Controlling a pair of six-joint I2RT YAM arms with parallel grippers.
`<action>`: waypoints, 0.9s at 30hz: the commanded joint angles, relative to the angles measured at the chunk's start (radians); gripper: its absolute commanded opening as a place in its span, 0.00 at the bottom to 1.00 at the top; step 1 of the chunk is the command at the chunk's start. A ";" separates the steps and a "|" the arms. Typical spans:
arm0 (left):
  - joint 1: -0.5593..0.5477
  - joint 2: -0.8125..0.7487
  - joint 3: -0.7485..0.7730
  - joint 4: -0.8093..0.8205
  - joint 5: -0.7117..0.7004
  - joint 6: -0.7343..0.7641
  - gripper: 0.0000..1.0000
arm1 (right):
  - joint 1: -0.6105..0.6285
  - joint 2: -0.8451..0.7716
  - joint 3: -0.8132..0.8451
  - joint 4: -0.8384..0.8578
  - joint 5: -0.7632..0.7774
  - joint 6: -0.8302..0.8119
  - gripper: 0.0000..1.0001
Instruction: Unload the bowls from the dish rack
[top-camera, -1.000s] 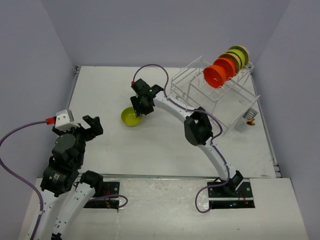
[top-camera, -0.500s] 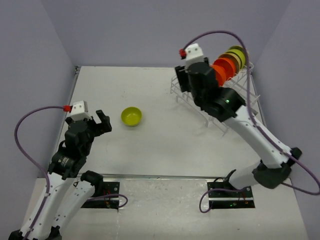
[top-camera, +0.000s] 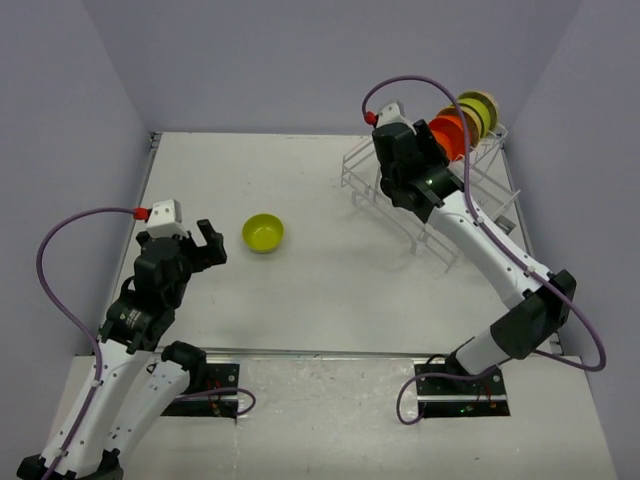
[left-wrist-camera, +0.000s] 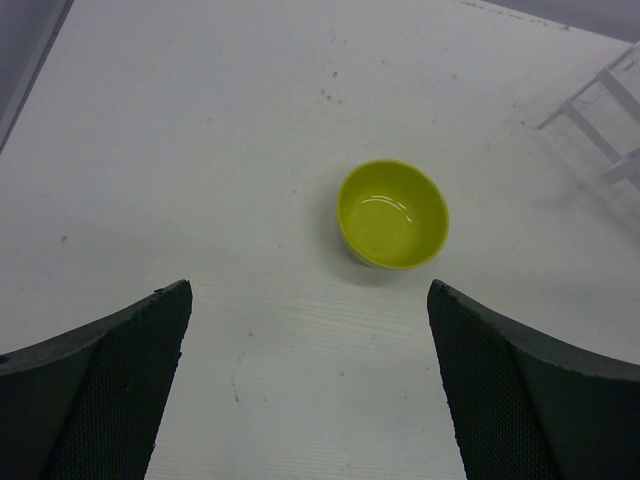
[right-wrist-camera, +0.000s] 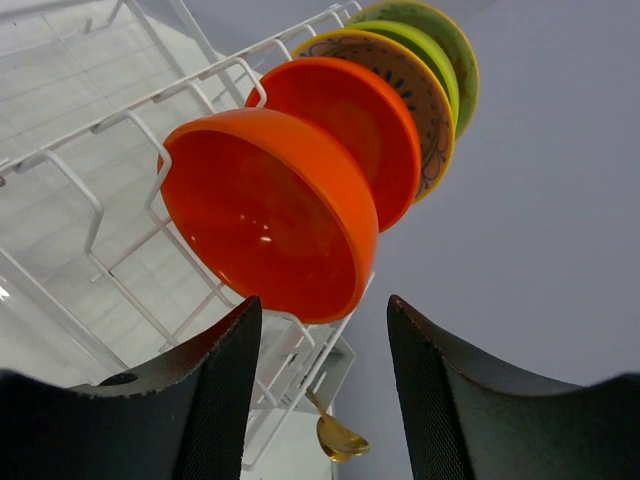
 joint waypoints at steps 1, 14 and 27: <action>-0.002 0.002 0.010 0.028 0.009 0.019 1.00 | -0.016 0.022 0.043 0.017 0.017 -0.052 0.54; -0.003 -0.017 0.005 0.034 0.025 0.022 1.00 | -0.102 0.094 0.003 0.141 0.044 -0.105 0.36; -0.003 -0.021 0.007 0.036 0.022 0.023 1.00 | -0.106 0.085 -0.056 0.301 0.110 -0.198 0.02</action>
